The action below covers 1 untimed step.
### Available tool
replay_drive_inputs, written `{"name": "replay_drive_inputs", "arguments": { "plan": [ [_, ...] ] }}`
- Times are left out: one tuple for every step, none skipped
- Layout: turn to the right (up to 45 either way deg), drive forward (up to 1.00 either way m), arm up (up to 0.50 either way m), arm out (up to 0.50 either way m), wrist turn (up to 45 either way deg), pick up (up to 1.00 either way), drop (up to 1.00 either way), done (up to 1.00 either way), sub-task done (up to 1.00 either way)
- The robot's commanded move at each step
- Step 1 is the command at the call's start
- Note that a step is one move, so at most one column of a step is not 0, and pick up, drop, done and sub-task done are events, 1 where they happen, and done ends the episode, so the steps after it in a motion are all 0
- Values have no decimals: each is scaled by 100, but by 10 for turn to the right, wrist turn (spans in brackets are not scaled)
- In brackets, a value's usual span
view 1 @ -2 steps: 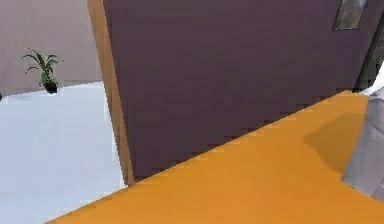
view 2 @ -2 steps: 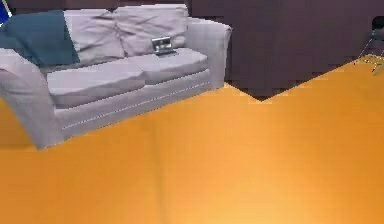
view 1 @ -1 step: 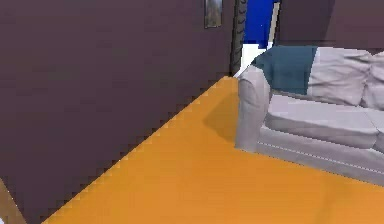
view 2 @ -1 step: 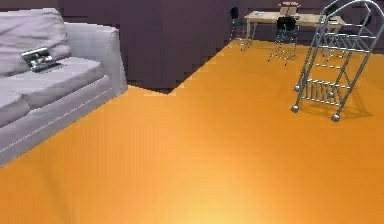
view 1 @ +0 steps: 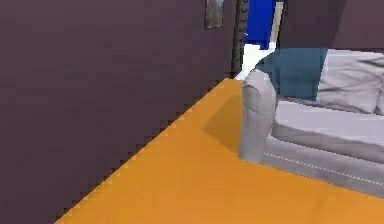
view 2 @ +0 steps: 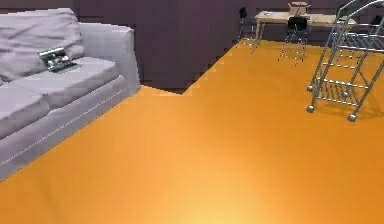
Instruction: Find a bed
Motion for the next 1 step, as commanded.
{"name": "replay_drive_inputs", "arguments": {
  "plan": [
    [0, 100, 0, 0, 0, 0, 0, 0, 0]
  ]
}}
